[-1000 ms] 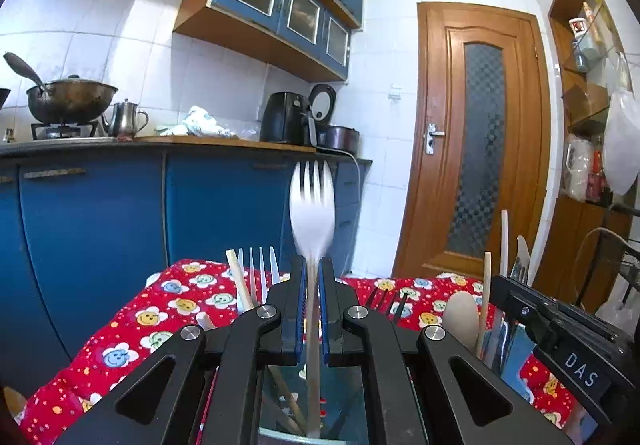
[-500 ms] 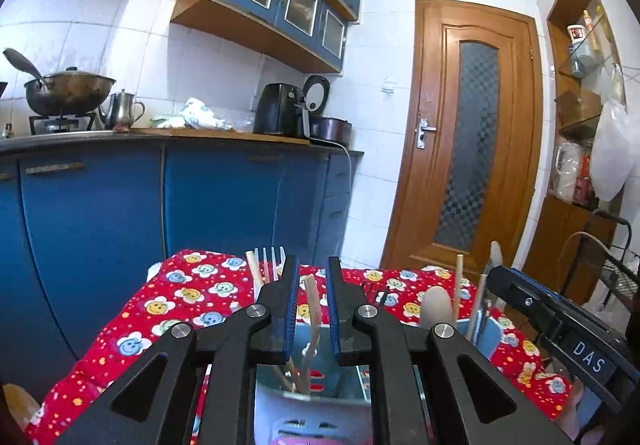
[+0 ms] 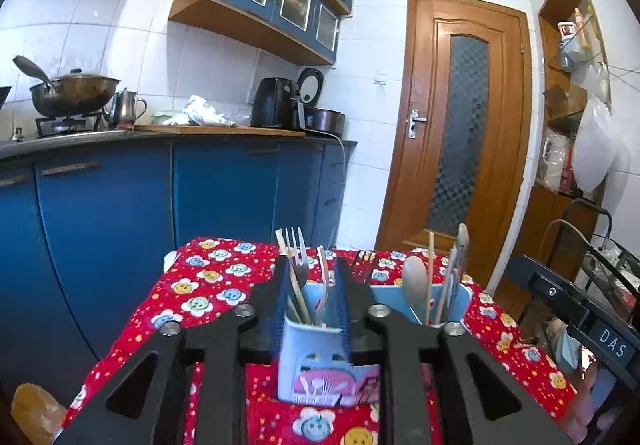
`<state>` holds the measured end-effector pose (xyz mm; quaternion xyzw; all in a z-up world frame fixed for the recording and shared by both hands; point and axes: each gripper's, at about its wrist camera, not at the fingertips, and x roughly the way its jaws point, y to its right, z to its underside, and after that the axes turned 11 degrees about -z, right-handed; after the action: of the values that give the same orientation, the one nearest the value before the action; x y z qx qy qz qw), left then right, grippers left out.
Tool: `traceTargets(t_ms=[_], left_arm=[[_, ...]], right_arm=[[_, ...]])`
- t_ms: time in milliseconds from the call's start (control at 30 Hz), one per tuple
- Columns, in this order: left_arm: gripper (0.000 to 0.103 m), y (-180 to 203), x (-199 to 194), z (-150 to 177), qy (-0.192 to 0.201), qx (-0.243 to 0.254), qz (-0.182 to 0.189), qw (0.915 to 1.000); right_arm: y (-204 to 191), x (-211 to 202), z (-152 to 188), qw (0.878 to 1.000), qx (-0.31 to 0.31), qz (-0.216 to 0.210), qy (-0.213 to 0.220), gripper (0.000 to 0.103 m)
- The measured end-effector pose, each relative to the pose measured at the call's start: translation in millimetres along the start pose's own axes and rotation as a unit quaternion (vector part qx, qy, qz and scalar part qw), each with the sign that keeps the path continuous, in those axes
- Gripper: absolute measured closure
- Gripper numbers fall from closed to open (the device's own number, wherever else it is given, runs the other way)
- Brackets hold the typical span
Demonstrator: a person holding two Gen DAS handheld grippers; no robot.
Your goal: Organize utensils
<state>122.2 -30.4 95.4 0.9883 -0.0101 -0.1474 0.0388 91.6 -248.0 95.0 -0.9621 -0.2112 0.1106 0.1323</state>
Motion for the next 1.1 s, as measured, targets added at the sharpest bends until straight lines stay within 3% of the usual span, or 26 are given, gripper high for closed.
traceTargets(t_ms=[200,467,567,733,1100], left_arm=[[0.060,-4.6,-26.5,4.6,0.003,0.014,-0.001,0.9999],[0.031,-15.0,-42.7,20.2,-0.031,0.023,0.004,0.9992],[0.024,-13.9,-48.6,28.9,-0.037,0.043,-0.005,0.9983],[0.019,-10.7,-59.8,41.0,-0.046,0.070,-0.018,0.9963],[0.015,-28.9,-70.1,65.7,-0.080,0.050,-0.036,0.9949]], right_arm=[[-8.6,-14.6,10.7,1.000,0.013,0.001,-0.014,0.060],[-15.5,-34.8,24.3,0.999,0.025,0.021,-0.026,0.026],[-17.6,-41.4,28.8,0.999,0.029,0.027,-0.033,0.013],[-20.8,-52.9,37.6,0.998,0.036,0.040,-0.037,0.000],[-31.9,-73.3,64.1,0.996,0.037,0.054,-0.059,0.000]])
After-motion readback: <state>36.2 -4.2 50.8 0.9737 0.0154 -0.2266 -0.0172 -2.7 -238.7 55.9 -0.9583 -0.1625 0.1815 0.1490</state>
